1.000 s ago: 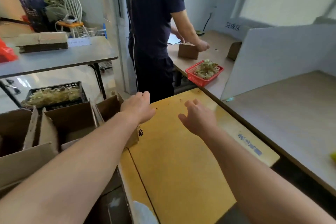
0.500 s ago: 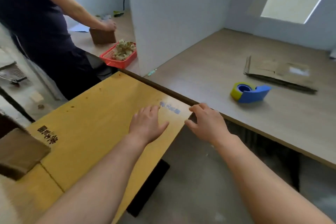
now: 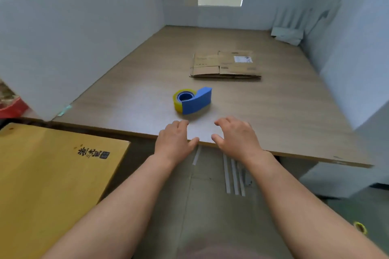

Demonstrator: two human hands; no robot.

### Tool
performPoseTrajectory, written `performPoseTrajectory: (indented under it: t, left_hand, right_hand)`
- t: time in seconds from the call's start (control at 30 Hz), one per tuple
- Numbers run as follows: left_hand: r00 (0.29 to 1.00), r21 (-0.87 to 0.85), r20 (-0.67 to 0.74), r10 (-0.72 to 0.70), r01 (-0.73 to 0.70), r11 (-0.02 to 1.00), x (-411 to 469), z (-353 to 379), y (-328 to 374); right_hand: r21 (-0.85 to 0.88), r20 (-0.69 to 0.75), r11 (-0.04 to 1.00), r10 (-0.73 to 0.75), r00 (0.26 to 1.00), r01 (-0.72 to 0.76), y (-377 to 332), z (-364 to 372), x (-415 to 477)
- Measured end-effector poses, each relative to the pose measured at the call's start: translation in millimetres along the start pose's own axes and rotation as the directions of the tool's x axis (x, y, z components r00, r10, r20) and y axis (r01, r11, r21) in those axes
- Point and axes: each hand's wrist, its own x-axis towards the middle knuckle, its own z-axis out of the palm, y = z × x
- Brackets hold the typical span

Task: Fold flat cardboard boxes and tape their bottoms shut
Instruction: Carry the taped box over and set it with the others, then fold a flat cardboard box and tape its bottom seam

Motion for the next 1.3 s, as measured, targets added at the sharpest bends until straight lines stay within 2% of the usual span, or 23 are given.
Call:
performPoseTrajectory:
  t: [0.3, 0.47, 0.63, 1.0, 1.2, 1.3]
  left_hand:
    - [0.992, -0.008, 0.027, 0.121, -0.121, 0.993, 89, 27, 51]
    - [0.989, -0.082, 0.037, 0.143, -0.139, 0.987, 164, 36, 55]
    - [0.986, -0.075, 0.064, 0.156, -0.151, 0.986, 260, 39, 51]
    - [0.989, -0.063, 0.137, 0.050, -0.042, 0.997, 454, 82, 7]
    - [0.970, 0.143, 0.214, -0.112, 0.082, 0.986, 505, 120, -12]
    - [0.949, 0.158, 0.258, -0.180, 0.142, 0.977, 513, 134, -20]
  right_hand:
    - [0.019, -0.044, 0.986, 0.166, 0.985, -0.165, 78, 1, 40]
    - [-0.017, -0.040, 0.973, 0.229, 0.973, -0.230, 113, 5, 95]
    - [-0.038, 0.000, 0.950, 0.311, 0.950, -0.311, 147, 6, 172]
    - [-0.129, 0.177, 0.843, 0.537, 0.825, -0.522, 238, 31, 331]
    - [-0.076, 0.183, 0.778, 0.626, 0.758, -0.624, 279, 57, 384]
    - [-0.084, 0.193, 0.749, 0.659, 0.727, -0.657, 297, 68, 398]
